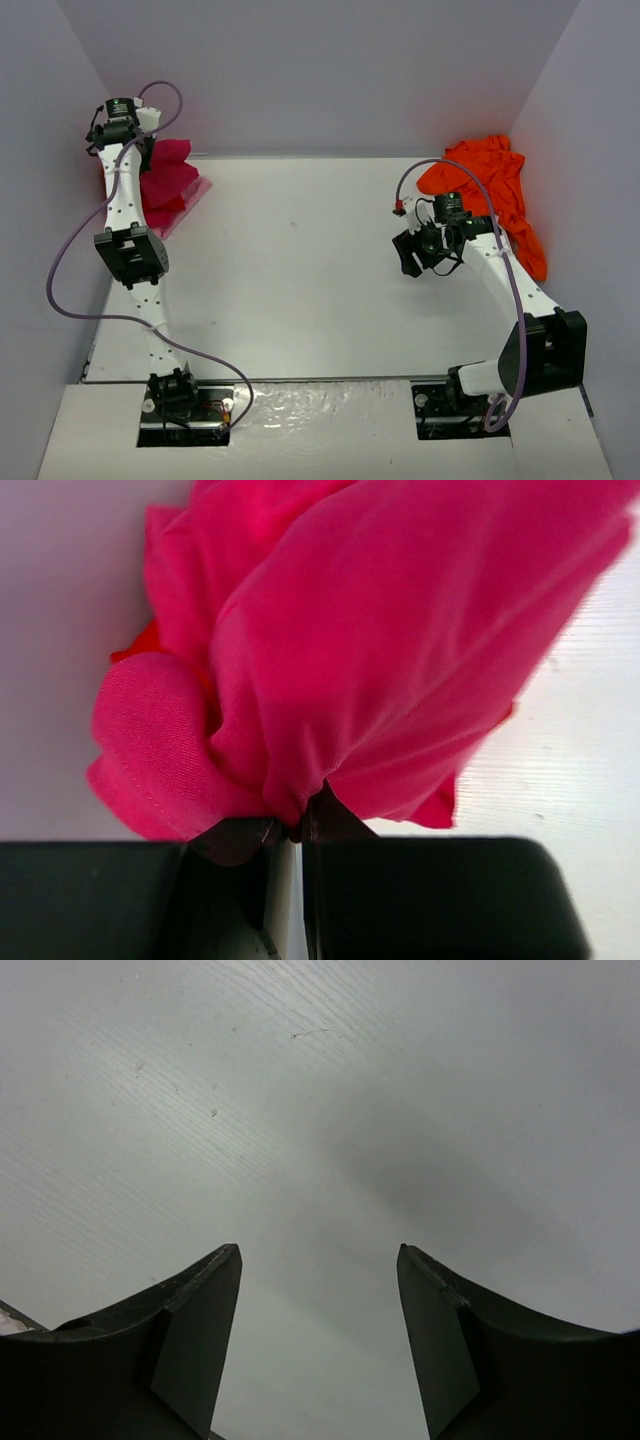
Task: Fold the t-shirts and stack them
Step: Put the neatly folded tshirt into the corner of the board with the left arm
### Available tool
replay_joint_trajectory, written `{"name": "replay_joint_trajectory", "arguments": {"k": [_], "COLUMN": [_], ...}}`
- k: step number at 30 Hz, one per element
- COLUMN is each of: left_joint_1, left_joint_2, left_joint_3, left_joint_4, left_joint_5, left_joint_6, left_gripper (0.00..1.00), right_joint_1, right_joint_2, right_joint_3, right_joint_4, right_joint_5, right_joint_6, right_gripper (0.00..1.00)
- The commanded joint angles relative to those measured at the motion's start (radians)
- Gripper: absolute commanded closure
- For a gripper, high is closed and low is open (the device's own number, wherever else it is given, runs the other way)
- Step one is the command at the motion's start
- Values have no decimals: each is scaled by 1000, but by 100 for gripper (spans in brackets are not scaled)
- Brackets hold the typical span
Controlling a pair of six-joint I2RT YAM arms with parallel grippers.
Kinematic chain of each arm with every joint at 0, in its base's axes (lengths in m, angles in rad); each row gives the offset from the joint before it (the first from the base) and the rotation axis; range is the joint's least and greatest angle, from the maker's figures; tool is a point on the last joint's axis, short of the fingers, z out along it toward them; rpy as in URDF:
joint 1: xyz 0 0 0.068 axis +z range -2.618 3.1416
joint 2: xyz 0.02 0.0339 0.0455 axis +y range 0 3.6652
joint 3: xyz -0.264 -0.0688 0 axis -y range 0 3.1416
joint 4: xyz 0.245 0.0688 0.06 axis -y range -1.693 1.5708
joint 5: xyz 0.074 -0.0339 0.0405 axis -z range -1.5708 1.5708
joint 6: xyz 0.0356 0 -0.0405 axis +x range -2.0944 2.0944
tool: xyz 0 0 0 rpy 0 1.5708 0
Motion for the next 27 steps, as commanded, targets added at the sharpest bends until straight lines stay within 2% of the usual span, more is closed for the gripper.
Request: {"name": "replay_joint_trajectory", "arguments": {"k": [1, 6, 7, 8, 9, 11, 14, 20, 24, 25, 27], "left_joint_1": [109, 157, 167, 175, 178, 178, 180, 183, 182, 182, 181], "left_joint_2": [-23, -4, 2, 9, 15, 23, 10, -132, -215, -230, -261], "left_joint_3": [43, 16, 24, 32, 40, 40, 16, -99, -120, -115, -106], "left_joint_4": [58, 67, 71, 71, 69, 81, 123, 277, 323, 324, 327], "left_joint_5": [22, 21, 22, 27, 35, 30, 47, 168, 244, 264, 303], "left_joint_6": [-10, -17, -32, -39, -40, -57, -98, -221, -267, -282, -317], "left_gripper": [100, 99, 95, 85, 68, 27, 8, 4, 7, 16, 47], "right_joint_1": [-9, -9, -9, -9, -9, -9, -9, -9, -9, -9, -9], "right_joint_2": [-32, 12, 19, 25, 28, 32, 40, 46, 45, 46, 48], "right_joint_3": [4, 29, 35, 39, 42, 47, 49, 48, 46, 43, 35], "right_joint_4": [5, 10, 10, 11, 12, 12, 12, 13, 18, 22, 30], "right_joint_5": [15, -14, -20, -24, -25, -28, -27, -5, -10, -13, -17], "right_joint_6": [-13, 2, 3, 6, 8, 12, 14, 4, -1, 0, 4], "right_gripper": [39, 39, 39, 39, 39, 39, 39, 39, 39, 39, 39]}}
